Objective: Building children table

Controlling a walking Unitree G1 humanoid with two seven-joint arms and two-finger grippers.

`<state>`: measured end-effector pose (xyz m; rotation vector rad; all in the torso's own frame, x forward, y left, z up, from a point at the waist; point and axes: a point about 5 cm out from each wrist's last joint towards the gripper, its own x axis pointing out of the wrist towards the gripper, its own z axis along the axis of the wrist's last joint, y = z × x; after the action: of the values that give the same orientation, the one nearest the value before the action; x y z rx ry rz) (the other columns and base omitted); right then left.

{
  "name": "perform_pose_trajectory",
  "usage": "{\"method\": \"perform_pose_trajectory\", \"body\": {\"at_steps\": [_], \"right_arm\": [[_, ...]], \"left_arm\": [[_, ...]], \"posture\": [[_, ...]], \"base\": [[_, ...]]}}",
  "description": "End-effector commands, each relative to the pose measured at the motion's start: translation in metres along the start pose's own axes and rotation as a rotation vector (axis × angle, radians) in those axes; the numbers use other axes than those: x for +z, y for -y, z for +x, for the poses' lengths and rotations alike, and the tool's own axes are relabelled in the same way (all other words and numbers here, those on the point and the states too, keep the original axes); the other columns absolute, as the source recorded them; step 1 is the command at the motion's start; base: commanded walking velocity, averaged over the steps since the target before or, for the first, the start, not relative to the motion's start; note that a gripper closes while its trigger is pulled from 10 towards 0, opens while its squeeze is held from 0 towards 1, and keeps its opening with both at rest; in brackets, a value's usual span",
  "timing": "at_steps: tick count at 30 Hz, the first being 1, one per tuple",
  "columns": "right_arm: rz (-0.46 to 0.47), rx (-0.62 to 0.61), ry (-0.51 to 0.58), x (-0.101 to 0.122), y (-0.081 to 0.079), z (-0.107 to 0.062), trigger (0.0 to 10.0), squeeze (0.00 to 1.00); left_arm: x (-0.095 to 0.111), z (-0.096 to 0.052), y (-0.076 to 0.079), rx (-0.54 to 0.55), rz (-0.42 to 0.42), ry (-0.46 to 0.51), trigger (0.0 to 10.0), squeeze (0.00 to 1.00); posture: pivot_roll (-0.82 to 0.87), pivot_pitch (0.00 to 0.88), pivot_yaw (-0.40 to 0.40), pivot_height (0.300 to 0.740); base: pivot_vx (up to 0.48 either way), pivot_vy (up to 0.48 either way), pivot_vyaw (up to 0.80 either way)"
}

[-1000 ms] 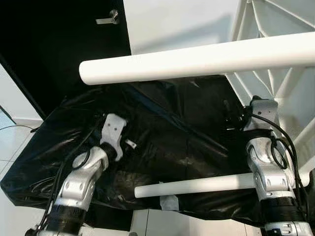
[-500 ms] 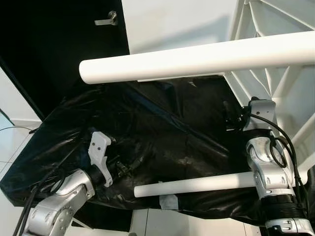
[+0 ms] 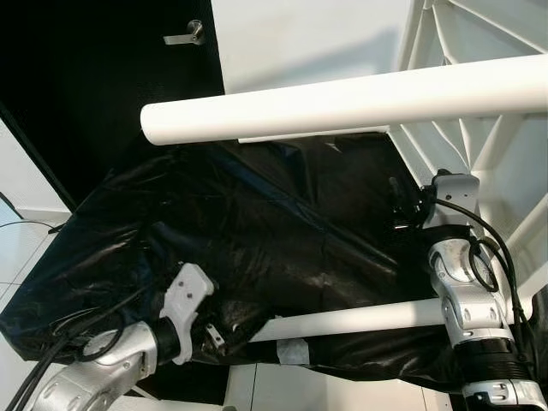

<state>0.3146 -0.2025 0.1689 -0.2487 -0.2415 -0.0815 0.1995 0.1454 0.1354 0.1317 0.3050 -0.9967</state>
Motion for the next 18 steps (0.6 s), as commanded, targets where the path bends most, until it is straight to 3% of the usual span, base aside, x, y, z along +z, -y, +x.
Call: {"method": "perform_pose_trajectory", "body": {"at_steps": [1,5,10,16,18], "right_arm": [[-0.005,-0.003,0.000,0.000,-0.001,0.002,10.0,0.00],[-0.010,-0.004,-0.004,-0.001,-0.001,0.003,10.0,0.00],[-0.013,-0.008,-0.003,0.001,-0.002,0.008,10.0,0.00],[-0.012,-0.010,-0.002,0.002,-0.002,0.009,10.0,0.00],[-0.015,-0.031,-0.004,0.002,0.000,0.008,10.0,0.00]], "left_arm": [[0.002,-0.004,0.020,-0.402,0.031,-0.009,10.0,0.00],[-0.002,-0.001,0.025,-0.412,0.087,-0.067,10.0,0.00],[-0.027,0.008,0.027,-0.392,0.230,-0.252,10.0,0.00],[-0.031,0.010,0.023,-0.370,0.263,-0.280,10.0,0.00],[-0.029,0.017,0.015,-0.311,0.304,-0.274,10.0,0.00]], "posture": [[0.05,0.000,-0.006,0.740],[0.05,0.000,-0.012,0.740],[0.05,0.000,-0.011,0.740],[0.04,0.000,-0.008,0.740],[0.04,0.000,-0.008,0.740]], "base": [[0.000,0.000,0.00],[0.000,0.000,0.00],[0.000,0.000,0.00],[0.000,0.000,0.00],[0.000,0.000,0.00]]}}
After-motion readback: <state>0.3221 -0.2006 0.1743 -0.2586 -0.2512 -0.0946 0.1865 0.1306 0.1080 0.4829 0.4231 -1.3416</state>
